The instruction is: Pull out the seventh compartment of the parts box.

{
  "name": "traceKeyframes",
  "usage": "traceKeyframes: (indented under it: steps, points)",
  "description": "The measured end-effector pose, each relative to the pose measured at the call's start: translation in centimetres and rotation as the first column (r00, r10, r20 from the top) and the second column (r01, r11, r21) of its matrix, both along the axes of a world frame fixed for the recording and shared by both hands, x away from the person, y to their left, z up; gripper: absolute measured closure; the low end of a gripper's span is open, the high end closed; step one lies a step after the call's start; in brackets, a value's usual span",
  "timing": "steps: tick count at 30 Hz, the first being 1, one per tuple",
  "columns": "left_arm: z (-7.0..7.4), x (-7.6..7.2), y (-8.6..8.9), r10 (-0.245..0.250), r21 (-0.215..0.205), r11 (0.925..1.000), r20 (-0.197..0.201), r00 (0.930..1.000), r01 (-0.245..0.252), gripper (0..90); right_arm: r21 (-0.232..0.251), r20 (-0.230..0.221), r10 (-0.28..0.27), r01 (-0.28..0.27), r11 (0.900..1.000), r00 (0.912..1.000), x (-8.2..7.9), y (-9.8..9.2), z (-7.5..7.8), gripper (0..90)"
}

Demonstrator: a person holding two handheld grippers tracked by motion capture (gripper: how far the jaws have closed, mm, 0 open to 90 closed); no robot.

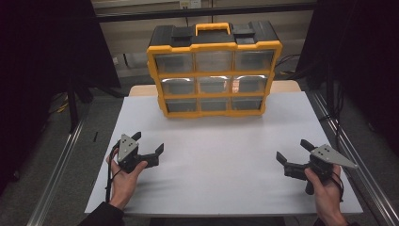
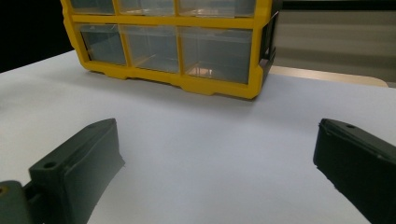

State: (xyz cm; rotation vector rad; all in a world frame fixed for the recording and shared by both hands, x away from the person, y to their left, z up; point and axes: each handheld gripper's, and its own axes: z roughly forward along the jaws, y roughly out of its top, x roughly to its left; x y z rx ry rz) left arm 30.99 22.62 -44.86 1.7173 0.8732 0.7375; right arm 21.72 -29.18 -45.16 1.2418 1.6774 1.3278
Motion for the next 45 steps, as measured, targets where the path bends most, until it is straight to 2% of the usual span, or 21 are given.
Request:
traceKeyframes:
  steps: [1, 7, 14, 17, 22, 24, 26, 28, 29, 30, 31, 32, 33, 34, 35, 37, 39, 40, 42, 44, 45]
  points:
    - [0.2, 0.0, 0.1, -0.001, 0.021, 0.9998, -0.009, 1.0, 0.001, 5.9, 0.0, 0.002, -0.002, 0.002, 1.0, 1.0, 0.0, 0.0, 0.0, 0.3]
    - [0.4, 0.6, -0.4, -0.039, 0.023, 0.9989, -0.053, 0.9978, 0.04, 8.1, -0.002, 0.0, -0.001, 0.001, 1.0, 1.0, 0.0, 0.0, 0.0, 0.4]
    - [0.4, 2.1, -1.0, -0.037, 0.09, 0.9953, 0.006, 0.9993, 0.036, 4.0, -0.004, 0.002, 0.001, -0.001, 1.0, 1.0, 0.0, 0.0, 0.0, 0.5]
    - [0.2, 2.8, -1.2, -0.044, 0.071, 0.9965, -0.004, 0.999, 0.044, 3.6, -0.001, 0.002, 0.002, -0.002, 1.0, 1.0, 0.0, 0.1, 0.0, 0.5]
    - [0.0, 3.6, -1.8, -0.078, 0.18, 0.9812, 0.048, 0.9958, 0.068, 3.2, -0.005, 0.001, 0.005, -0.005, 1.0, 1.0, 0.1, 0.1, 0.0, 0.6]
    - [-0.2, 3.9, -2.1, -0.088, 0.172, 0.9822, 0.073, 0.9935, 0.074, 2.8, -0.005, 0.002, 0.006, -0.006, 1.0, 1.0, 0.1, 0.1, 0.0, 0.6]
    - [-0.2, 4.1, -2.5, -0.09, 0.202, 0.9766, 0.077, 0.9929, 0.073, 2.8, -0.007, 0.001, 0.007, -0.007, 1.0, 1.0, 0.0, 0.1, 0.0, 0.6]
    - [-0.3, 4.2, -2.8, -0.091, 0.201, 0.9769, 0.09, 0.9918, 0.071, 3.1, -0.006, 0.0, 0.007, -0.007, 1.0, 1.0, 0.0, 0.1, 0.0, 0.6]
    - [-0.2, 4.3, -3.1, -0.1, 0.227, 0.9711, 0.098, 0.9901, 0.075, 3.2, -0.007, -0.001, 0.008, -0.008, 1.0, 1.0, 0.1, 0.1, 0.0, 0.7]
    - [-0.2, 4.3, -3.1, -0.1, 0.227, 0.9711, 0.098, 0.9901, 0.075, 3.3, -0.007, -0.001, 0.008, -0.008, 1.0, 1.0, 0.1, 0.1, 0.0, 0.7]
    - [-0.2, 4.5, -3.4, -0.119, 0.262, 0.9612, 0.112, 0.9866, 0.086, 3.6, -0.01, -0.004, 0.014, -0.014, 1.0, 0.9999, 0.1, 0.1, -0.1, 0.6]
    - [-0.4, 4.5, -3.6, -0.105, 0.264, 0.9619, 0.125, 0.9866, 0.069, 3.7, -0.011, -0.005, 0.017, -0.017, 1.0, 0.9999, 0.1, 0.1, -0.1, 0.7]
    - [-0.4, 4.6, -3.7, -0.112, 0.28, 0.9572, 0.128, 0.9854, 0.073, 3.9, -0.013, -0.002, 0.017, -0.017, 1.0, 0.9998, 0.1, 0.1, -0.1, 0.7]
    - [-0.4, 4.8, -3.8, -0.122, 0.308, 0.9484, 0.138, 0.9829, 0.074, 4.0, -0.011, -0.003, 0.018, -0.018, 1.0, 0.9998, 0.0, 0.1, -0.1, 0.6]
    - [-0.4, 4.8, -3.8, -0.122, 0.308, 0.9484, 0.138, 0.9829, 0.074, 4.1, -0.011, -0.003, 0.018, -0.018, 1.0, 0.9998, 0.0, 0.1, -0.1, 0.6]
    - [-0.5, 5.0, -4.1, -0.138, 0.347, 0.9349, 0.164, 0.9768, 0.073, 4.7, -0.009, -0.004, 0.017, -0.017, 1.0, 0.9998, 0.1, 0.1, -0.1, 0.8]
    - [-0.7, 5.2, -4.1, -0.133, 0.348, 0.935, 0.169, 0.9767, 0.067, 5.0, -0.009, -0.004, 0.019, -0.019, 1.0, 0.9998, 0.1, 0.1, -0.1, 0.7]
    - [-0.8, 5.5, -4.0, -0.137, 0.378, 0.9238, 0.18, 0.974, 0.06, 4.8, -0.01, -0.004, 0.019, -0.02, 1.0, 0.9998, 0.0, 0.1, -0.1, 0.8]
    - [-1.0, 5.7, -4.0, -0.127, 0.376, 0.9257, 0.202, 0.971, 0.043, 4.9, -0.014, -0.003, 0.022, -0.022, 1.0, 0.9998, 0.1, 0.1, -0.1, 0.8]
    - [-0.8, 6.0, -3.9, -0.133, 0.415, 0.9094, 0.223, 0.9657, 0.029, 4.9, -0.012, -0.005, 0.022, -0.022, 1.0, 0.9997, 0.1, 0.1, -0.1, 0.8]
    - [-0.7, 6.2, -3.9, -0.132, 0.413, 0.9105, 0.229, 0.9645, 0.027, 4.9, -0.011, -0.005, 0.02, -0.02, 1.0, 0.9998, 0.1, 0.1, -0.1, 0.7]
